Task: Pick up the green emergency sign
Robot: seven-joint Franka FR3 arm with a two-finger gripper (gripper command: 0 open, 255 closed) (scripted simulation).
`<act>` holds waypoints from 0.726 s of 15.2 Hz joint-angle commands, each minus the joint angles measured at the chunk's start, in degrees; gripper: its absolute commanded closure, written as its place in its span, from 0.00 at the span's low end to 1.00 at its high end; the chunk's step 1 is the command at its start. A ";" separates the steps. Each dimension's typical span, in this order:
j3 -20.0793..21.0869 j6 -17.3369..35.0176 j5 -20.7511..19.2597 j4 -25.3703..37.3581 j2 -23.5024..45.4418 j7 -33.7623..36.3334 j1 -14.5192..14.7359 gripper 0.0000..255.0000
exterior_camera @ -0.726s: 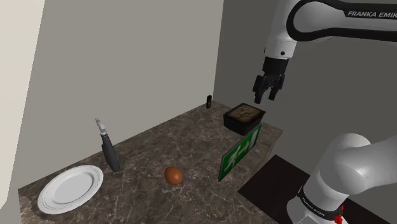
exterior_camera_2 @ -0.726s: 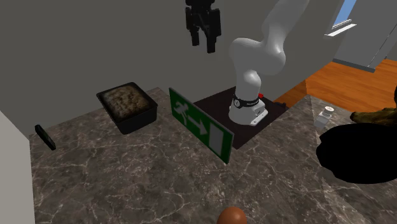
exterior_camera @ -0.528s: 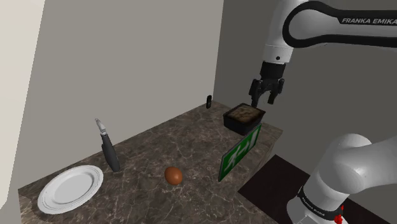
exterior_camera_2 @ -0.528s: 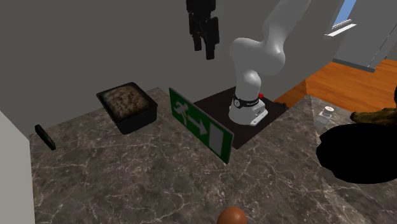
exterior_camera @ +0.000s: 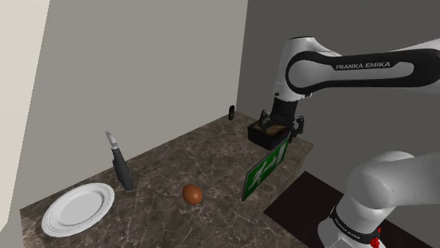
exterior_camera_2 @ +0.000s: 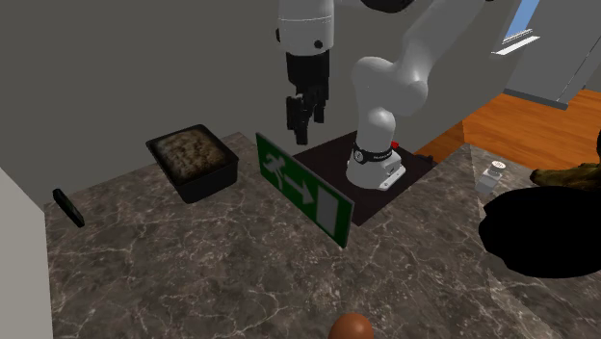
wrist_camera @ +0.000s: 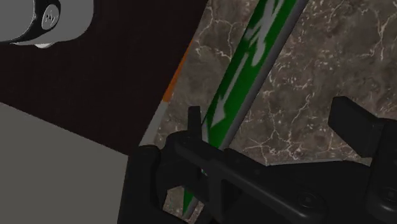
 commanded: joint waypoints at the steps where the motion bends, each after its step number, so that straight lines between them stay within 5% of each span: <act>1: 4.52 3.85 2.62 -1.96 1.70 11.72 -3.01 0.00; 3: 8.85 7.52 4.95 -3.42 3.83 22.28 -6.05 0.00; 11: 11.59 14.86 6.82 -7.64 6.95 23.11 -6.28 0.00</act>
